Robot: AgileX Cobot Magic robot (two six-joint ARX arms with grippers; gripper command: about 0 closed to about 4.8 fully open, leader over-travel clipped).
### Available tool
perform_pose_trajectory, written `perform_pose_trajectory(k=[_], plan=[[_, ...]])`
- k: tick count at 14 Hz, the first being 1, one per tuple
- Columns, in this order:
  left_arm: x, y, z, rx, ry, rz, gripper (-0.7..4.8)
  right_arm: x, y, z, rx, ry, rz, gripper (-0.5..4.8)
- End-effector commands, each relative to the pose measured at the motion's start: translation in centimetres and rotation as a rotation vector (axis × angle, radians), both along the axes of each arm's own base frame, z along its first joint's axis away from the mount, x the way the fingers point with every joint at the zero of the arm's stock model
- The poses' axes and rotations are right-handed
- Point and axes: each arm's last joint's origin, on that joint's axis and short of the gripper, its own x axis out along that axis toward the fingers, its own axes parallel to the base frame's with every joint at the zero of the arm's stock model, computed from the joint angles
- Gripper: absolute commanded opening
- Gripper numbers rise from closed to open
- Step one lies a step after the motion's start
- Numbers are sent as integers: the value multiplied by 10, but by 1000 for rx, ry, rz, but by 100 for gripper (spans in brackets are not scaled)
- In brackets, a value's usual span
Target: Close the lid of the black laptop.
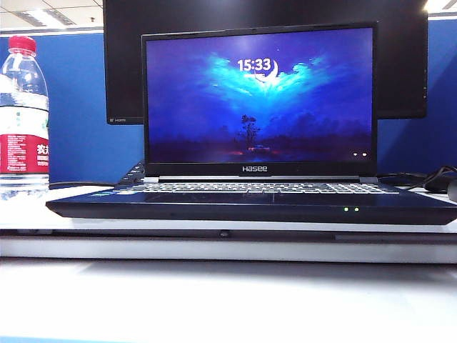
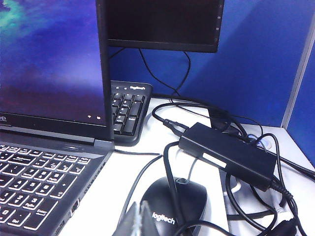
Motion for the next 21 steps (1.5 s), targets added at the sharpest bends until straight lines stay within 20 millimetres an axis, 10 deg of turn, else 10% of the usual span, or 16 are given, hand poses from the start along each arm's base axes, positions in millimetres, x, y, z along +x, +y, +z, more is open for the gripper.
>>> perform_pose_trajectory(k=[1,4,11,14,21], plan=[[0,0,1,-1,-12,-3,-5,0,0,1,1,-16,-4,-1],[0,0,2,-26,-15,-11,-5,0,0,1,14,-15,7,-1],[-15,-19,31,-594,22,-832,-5,-10,7,37,624,-200,401,-1],[-19,-22,34,-645,123,-962,-5,-21,7,64,622,-322,460,-1],[-39,-22,73,-768,43,-1114,-5,-2,13,198,374,-281,572,40]])
